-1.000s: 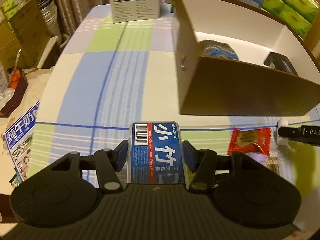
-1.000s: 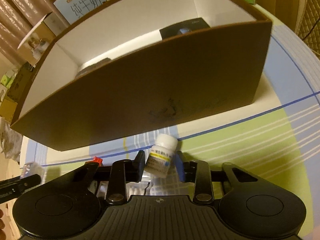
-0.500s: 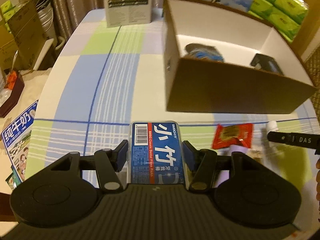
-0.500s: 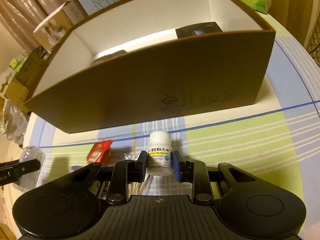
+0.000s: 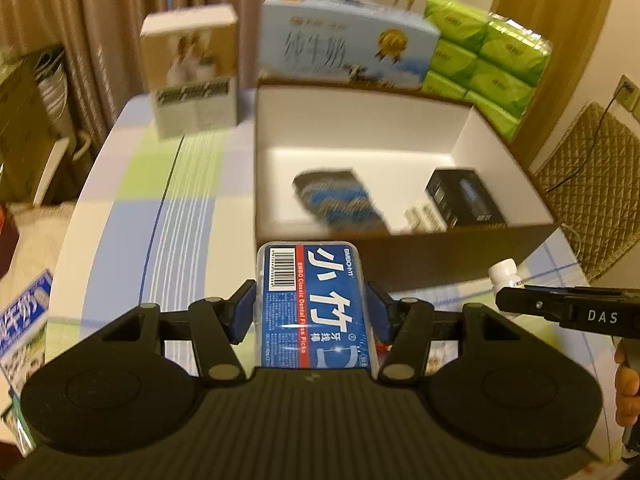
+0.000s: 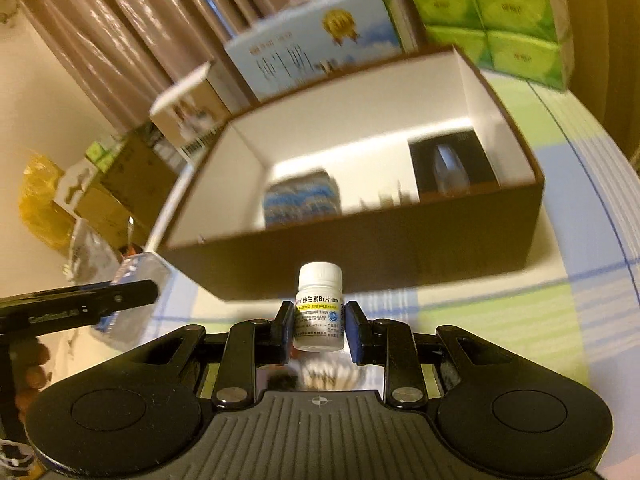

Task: Organize objects
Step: 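Carry the toothbrush pack and pill bottle into the brown box and release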

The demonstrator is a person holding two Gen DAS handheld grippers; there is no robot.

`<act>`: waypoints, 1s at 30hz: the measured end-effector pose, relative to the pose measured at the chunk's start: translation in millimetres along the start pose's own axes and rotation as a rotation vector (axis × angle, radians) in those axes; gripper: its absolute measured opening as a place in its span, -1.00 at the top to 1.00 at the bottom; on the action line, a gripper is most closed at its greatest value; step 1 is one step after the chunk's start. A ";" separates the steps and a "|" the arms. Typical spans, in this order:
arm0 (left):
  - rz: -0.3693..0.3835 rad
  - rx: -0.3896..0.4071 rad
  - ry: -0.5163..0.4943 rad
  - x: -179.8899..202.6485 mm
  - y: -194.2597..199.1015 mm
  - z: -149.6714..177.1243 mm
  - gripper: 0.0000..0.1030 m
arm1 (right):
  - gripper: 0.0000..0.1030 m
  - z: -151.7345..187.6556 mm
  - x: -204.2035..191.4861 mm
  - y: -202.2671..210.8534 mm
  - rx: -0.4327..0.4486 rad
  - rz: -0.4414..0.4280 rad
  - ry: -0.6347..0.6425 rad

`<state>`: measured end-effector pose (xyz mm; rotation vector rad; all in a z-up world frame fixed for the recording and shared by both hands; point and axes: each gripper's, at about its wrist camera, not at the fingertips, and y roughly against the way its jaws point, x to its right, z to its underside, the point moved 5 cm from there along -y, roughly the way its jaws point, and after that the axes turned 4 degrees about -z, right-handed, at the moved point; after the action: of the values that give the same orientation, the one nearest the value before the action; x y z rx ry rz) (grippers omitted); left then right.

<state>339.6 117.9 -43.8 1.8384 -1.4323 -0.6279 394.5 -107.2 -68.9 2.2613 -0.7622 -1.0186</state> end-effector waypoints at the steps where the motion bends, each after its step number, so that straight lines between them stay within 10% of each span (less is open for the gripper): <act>1: -0.002 0.006 -0.005 2.7 -0.3 -6.4 -0.03 | 0.53 -6.1 -2.0 1.9 0.014 -0.007 0.004; 15: 0.035 0.035 -0.032 35.4 -55.8 -89.8 -0.03 | 0.53 -93.1 10.0 -26.3 0.119 0.025 0.046; 30: 0.084 -0.074 -0.018 69.9 -157.3 -131.2 -0.03 | 0.53 -135.7 64.3 -110.8 -0.023 0.098 -0.008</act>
<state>552.5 102.5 -80.1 1.7106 -1.4705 -0.6478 566.9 -41.5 -96.7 2.1792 -0.8519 -0.9856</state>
